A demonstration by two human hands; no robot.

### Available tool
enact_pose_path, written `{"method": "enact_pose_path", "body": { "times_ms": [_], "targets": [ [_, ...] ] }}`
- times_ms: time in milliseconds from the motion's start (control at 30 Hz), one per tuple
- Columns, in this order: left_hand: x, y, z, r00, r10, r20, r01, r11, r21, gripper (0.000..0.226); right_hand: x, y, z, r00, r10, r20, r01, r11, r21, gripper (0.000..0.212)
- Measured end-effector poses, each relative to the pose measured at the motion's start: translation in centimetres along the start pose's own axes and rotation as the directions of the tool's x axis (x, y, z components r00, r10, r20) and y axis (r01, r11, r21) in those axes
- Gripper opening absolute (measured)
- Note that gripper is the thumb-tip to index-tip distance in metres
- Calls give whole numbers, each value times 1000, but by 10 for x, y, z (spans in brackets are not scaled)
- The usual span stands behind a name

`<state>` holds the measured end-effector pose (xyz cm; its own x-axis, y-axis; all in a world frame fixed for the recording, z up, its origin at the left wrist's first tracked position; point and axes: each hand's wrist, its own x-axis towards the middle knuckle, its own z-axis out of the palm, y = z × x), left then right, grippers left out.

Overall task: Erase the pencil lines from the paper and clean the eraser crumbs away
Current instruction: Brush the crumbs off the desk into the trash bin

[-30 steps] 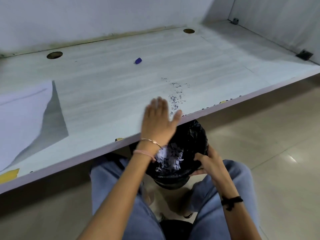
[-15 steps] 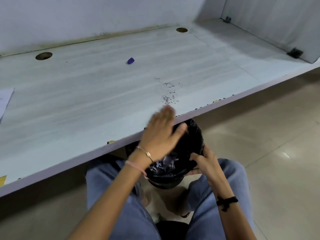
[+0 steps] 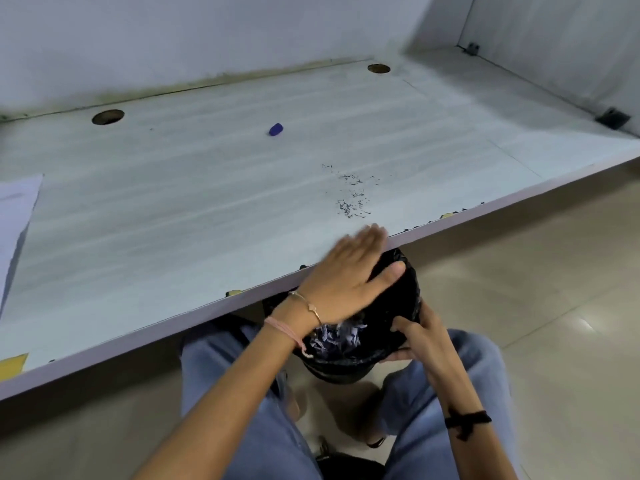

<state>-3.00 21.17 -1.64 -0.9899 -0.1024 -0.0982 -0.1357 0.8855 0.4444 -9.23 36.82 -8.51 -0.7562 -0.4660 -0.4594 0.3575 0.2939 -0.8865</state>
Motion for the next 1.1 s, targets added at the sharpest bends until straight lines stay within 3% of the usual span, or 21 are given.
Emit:
{"method": "enact_pose_path", "body": {
  "times_ms": [33, 100, 167, 267, 300, 333, 467, 567, 600, 633, 667, 700, 733, 767, 800, 867, 933, 967, 1033, 1100],
  "targets": [
    [-3, 3, -4, 999, 40, 3, -39, 994, -99, 86, 1, -1, -1, 1000, 4, -3, -4, 1000, -1, 42],
    [1, -9, -23, 991, 37, -131, -60, 981, -182, 79, 2, -2, -5, 1000, 15, -14, -15, 1000, -5, 44],
    [19, -44, -45, 965, -86, -249, 52, 989, -142, 77, 3, -4, -7, 1000, 18, -20, -18, 1000, -3, 44],
    [61, -116, -69, 928, -286, -237, 320, 940, 118, 55, 3, -8, -8, 1000, 10, -23, -11, 1000, -22, 44],
    [75, -132, -74, 923, -308, -229, 354, 914, 198, 50, 3, -9, -8, 1000, 8, -25, -8, 1000, -30, 43],
    [88, -143, -78, 921, -309, -238, 352, 921, 169, 49, 3, -9, -8, 1000, 8, -26, -9, 999, -38, 43],
    [134, -155, -83, 970, -129, -205, 199, 905, 376, 49, 3, -11, -8, 999, 8, -50, -11, 999, -52, 43],
    [145, -111, -84, 980, 56, -190, 9, 946, 324, 45, 4, -11, -10, 998, 7, -56, -10, 999, -45, 44],
    [140, -110, -71, 977, 149, -152, -78, 916, 393, 43, 3, -12, -11, 998, 7, -57, -10, 999, -44, 43],
    [153, -134, -42, 966, 259, -20, -206, 809, 551, 39, 4, -12, -11, 998, 10, -58, -12, 999, -42, 42],
    [168, -173, -5, 946, 313, 84, -306, 779, 547, 37, 4, -13, -11, 998, 16, -60, -19, 999, -43, 41],
    [180, -214, 38, 947, 258, 189, -320, 742, 588, 42, 5, -13, -11, 998, 26, -63, -28, 999, -44, 40],
    [196, -248, 77, 926, 254, 279, -366, 783, 503, 51, 5, -13, -12, 997, 37, -67, -40, 998, -41, 38],
    [195, -259, 86, 905, 303, 298, -390, 872, 295, 56, 5, -13, -13, 996, 50, -72, -52, 998, -36, 36],
    [181, -246, 69, 903, 329, 276, -372, 920, 124, 53, 5, -13, -14, 996, 59, -72, -61, 998, -30, 36],
    [122, -156, -16, 966, 214, 148, -215, 976, -4, 46, 5, -13, -16, 995, 64, -74, -65, 998, -14, 37],
    [97, -117, -64, 974, 172, -147, -173, 985, 5, 66, 6, -13, -18, 995, 60, -80, -60, 998, 5, 39],
    [100, -121, -74, 969, 153, -192, -133, 985, 110, 66, 6, -13, -19, 995, 59, -81, -58, 998, 18, 39],
    [98, -126, -84, 998, 39, -39, -27, 965, 260, 49, 6, -14, -19, 995, 54, -81, -52, 998, 25, 41],
    [93, -97, -73, 999, 36, -40, -24, 964, 265, 48, 6, -14, -18, 996, 48, -77, -46, 999, 22, 42]
  ]
}}
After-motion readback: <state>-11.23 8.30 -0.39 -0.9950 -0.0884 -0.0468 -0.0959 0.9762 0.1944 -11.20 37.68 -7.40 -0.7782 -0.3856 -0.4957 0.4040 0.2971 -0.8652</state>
